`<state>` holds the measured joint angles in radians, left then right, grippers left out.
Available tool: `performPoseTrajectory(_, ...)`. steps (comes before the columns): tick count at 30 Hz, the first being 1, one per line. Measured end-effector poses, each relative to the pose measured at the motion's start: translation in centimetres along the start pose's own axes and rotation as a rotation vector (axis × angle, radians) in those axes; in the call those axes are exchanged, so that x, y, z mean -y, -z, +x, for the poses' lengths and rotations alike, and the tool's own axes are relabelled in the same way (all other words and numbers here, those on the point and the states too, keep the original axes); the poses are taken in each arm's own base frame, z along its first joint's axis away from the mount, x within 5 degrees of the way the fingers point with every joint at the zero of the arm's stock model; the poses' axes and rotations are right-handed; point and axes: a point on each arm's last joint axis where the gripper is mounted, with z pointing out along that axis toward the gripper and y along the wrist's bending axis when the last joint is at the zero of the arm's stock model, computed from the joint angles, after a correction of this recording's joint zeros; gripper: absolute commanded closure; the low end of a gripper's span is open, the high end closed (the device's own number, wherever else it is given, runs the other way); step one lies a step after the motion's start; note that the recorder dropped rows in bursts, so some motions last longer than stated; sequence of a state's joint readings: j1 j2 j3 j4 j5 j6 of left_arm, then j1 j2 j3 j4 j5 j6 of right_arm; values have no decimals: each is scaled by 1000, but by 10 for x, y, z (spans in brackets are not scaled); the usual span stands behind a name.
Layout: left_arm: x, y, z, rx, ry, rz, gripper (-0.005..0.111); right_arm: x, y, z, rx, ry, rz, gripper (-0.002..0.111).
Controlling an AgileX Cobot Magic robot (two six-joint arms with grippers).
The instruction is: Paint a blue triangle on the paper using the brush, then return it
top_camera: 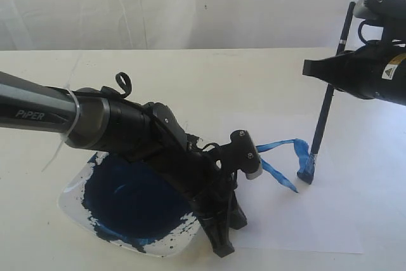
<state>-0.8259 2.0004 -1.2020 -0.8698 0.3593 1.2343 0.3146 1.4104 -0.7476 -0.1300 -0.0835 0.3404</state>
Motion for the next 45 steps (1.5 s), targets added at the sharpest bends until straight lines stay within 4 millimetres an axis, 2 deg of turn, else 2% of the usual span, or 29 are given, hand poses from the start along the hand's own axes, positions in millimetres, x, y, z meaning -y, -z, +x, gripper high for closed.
performPoseTrajectory(9, 0, 0, 0, 0, 0, 0, 107, -1, 11, -3, -11, 2, 6, 108)
performPoseTrajectory(14, 0, 0, 0, 0, 0, 0, 107, -1, 11, -2, -29, 3, 11, 108)
performPoseTrajectory(21, 0, 0, 0, 0, 0, 0, 107, -17, 12, 3, -47, 31, -35, 108)
performPoseTrajectory(30, 0, 0, 0, 0, 0, 0, 107, -17, 12, 3, -47, 32, -36, 108)
performPoseTrajectory(45, 0, 0, 0, 0, 0, 0, 107, -21, 9, -5, 53, 29, -75, 108)
